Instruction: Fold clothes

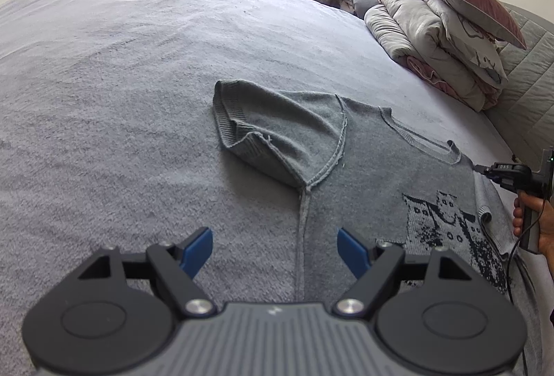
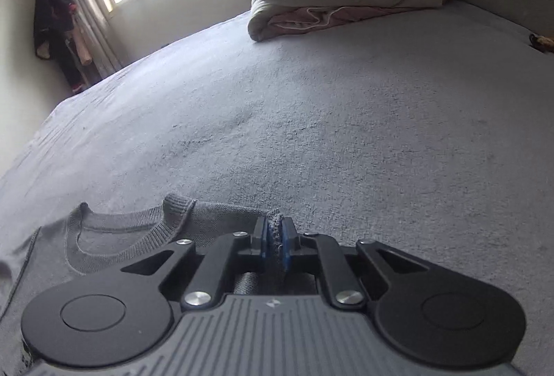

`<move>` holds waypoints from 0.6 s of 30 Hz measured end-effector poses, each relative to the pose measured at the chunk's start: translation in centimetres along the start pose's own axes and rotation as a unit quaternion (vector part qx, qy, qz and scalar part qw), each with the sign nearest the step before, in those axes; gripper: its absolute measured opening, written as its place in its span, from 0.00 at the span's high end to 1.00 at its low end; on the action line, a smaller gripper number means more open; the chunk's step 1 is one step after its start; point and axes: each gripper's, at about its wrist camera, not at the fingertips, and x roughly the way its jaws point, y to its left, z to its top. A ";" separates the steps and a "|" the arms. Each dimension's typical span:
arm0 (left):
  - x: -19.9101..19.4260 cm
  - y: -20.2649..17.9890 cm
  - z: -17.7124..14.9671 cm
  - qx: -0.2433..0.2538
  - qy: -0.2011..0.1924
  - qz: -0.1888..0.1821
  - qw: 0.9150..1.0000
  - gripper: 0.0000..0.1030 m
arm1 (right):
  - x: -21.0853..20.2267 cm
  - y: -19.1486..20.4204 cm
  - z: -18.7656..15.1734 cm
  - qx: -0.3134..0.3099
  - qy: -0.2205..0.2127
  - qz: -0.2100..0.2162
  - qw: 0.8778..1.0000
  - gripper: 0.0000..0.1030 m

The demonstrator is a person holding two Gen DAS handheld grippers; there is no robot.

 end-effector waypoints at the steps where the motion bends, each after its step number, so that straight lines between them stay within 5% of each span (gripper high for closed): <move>1: 0.0 -0.1 0.0 0.001 0.000 -0.001 1.000 0.22 | -0.5 -0.1 0.1 0.012 -0.006 -0.005 1.000 0.76; 2: -0.1 -0.1 0.0 0.001 -0.001 -0.002 1.000 0.22 | -1.3 -0.2 0.2 0.019 -0.012 -0.016 1.000 0.65; 4: -0.2 -0.1 0.0 0.000 -0.002 -0.003 1.000 0.22 | -3.7 0.2 0.2 0.001 -0.018 -0.033 0.999 0.60; 10: -0.8 -0.5 0.0 -0.005 -0.008 -0.013 1.000 0.22 | -11.2 3.3 -3.8 -0.078 0.062 -0.033 0.995 0.55; 14: -1.6 -0.8 0.1 -0.008 -0.019 -0.023 1.000 0.22 | -15.3 5.3 -7.8 -0.160 0.123 -0.016 0.979 0.53; 18: -2.0 -1.0 0.2 -0.014 -0.027 -0.028 0.999 0.22 | -15.3 5.9 -10.0 -0.184 0.126 -0.039 0.974 0.46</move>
